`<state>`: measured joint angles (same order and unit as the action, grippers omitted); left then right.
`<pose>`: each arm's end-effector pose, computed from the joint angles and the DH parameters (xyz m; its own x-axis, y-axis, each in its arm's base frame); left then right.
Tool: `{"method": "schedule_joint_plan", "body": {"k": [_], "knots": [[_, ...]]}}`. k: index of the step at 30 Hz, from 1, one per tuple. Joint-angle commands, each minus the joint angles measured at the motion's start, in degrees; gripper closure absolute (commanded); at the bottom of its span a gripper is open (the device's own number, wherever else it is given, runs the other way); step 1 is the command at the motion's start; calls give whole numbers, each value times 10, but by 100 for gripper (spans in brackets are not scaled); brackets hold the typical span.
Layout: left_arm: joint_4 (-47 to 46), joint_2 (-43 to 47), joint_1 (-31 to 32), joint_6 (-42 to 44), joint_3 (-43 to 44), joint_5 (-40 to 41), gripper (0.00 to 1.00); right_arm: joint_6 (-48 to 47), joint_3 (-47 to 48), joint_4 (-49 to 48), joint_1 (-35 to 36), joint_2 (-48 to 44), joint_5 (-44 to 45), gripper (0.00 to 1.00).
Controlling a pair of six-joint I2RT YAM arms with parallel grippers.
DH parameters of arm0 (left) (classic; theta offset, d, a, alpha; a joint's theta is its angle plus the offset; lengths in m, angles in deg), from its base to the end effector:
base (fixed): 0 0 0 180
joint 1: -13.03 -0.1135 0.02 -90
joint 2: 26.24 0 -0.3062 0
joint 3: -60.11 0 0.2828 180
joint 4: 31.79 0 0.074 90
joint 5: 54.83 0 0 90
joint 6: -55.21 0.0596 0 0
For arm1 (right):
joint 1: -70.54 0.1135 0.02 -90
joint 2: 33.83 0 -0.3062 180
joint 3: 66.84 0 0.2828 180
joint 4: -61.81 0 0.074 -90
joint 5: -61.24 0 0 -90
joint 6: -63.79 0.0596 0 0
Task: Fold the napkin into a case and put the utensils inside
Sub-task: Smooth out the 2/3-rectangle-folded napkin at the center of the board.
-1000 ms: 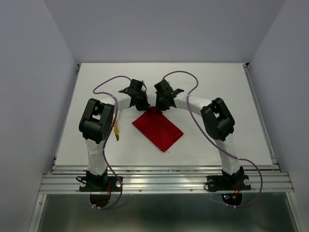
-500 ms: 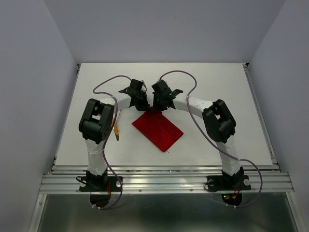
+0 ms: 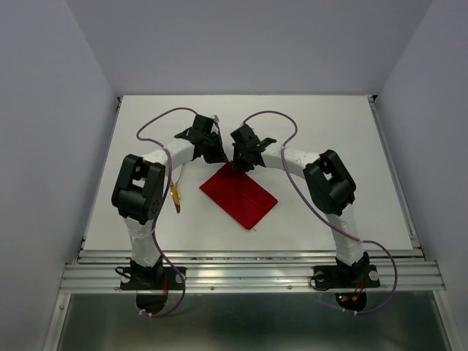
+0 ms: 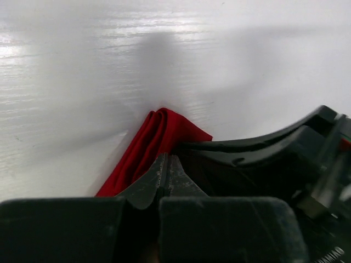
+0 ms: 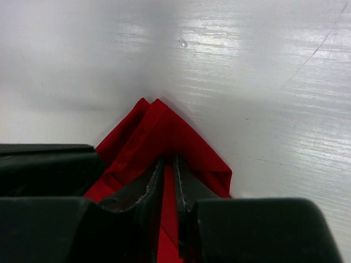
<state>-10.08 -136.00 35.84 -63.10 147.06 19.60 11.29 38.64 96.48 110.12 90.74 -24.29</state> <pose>0.4343 -0.2000 0.1999 -0.8298 -0.1466 -0.5385 0.1776 0.8454 -0.5038 0.4191 0.3404 0.1655 -0.8583 0.0779 -0.5073 -0.0974 0.9457 0.3100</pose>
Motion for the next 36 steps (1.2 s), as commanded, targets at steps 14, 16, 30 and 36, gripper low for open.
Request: {"method": "schedule_joint_plan", "body": {"k": [14, 16, 30, 36], "knots": [[3, 8, 2, 25, -26, -12, 100, 2, 6, -4, 3, -8, -3, 82], [7, 4, 2, 28, -27, -3, 100, 3, 6, -4, 3, -11, -2, 82], [11, -2, 1, 36, -48, 23, 100, -20, -44, -2, 3, -113, 69, 79], [10, 8, 1, 41, -51, 17, 100, -35, -167, 0, -2, -202, 88, 79]]}}
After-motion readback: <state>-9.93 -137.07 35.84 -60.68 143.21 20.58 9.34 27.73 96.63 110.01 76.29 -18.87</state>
